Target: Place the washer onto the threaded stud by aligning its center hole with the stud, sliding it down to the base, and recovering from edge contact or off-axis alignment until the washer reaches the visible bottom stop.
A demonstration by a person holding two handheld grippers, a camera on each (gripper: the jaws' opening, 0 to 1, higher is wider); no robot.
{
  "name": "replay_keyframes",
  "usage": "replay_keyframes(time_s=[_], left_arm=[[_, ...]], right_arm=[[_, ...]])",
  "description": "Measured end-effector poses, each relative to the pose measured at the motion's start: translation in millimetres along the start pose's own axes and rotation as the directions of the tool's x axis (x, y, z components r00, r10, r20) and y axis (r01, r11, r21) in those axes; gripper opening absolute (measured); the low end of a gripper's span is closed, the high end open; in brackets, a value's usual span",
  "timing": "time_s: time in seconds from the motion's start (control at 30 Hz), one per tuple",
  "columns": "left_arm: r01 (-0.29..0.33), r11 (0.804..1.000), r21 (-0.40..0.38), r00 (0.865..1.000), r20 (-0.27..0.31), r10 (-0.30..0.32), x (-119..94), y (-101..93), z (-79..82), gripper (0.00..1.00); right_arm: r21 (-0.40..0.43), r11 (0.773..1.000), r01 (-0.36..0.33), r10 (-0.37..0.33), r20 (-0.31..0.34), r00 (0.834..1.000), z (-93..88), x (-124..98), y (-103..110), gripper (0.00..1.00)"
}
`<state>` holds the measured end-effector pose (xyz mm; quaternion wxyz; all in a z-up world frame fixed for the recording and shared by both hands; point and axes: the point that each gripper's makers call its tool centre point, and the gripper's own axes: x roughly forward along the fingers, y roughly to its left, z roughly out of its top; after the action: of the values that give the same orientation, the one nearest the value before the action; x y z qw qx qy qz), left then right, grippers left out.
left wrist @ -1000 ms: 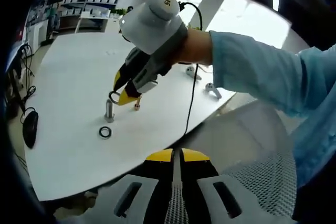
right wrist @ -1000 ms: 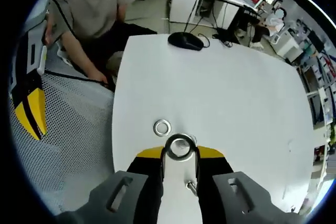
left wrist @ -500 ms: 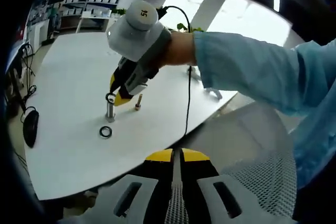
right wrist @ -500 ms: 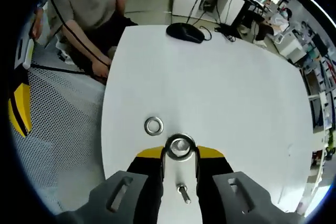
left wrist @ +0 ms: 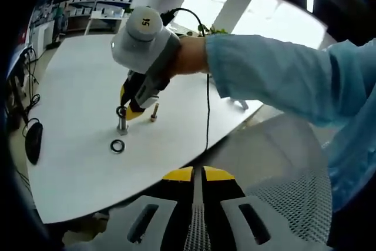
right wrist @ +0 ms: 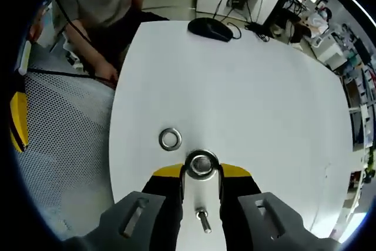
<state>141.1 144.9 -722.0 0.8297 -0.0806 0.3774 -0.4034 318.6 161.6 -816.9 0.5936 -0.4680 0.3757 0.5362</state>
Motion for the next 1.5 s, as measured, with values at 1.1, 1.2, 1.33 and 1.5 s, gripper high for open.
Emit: replay_keyframes(time_s=[1.1,1.2,1.33,1.5], left_arm=[[0.001,1.000,-0.014,1.000,0.005,-0.001,0,0.6,0.3,0.03],[0.000,1.000,-0.015,1.000,0.007,0.000,0,0.7,0.6,0.03],[-0.001,1.000,-0.015,1.000,0.006,0.001,0,0.9,0.7,0.03],[0.002,1.000,-0.018,1.000,0.001,-0.002,0,0.3,-0.3,0.03]], right_arm=[[-0.018,0.996,-0.089,0.087,-0.096,0.992,-15.6,45,6,0.23],[-0.022,0.995,-0.092,0.090,-0.097,0.991,-15.1,46,7,0.23],[-0.008,0.995,-0.104,0.102,-0.098,0.990,-16.2,46,5,0.23],[-0.017,0.994,-0.109,0.106,-0.111,0.988,-19.1,51,3,0.24]])
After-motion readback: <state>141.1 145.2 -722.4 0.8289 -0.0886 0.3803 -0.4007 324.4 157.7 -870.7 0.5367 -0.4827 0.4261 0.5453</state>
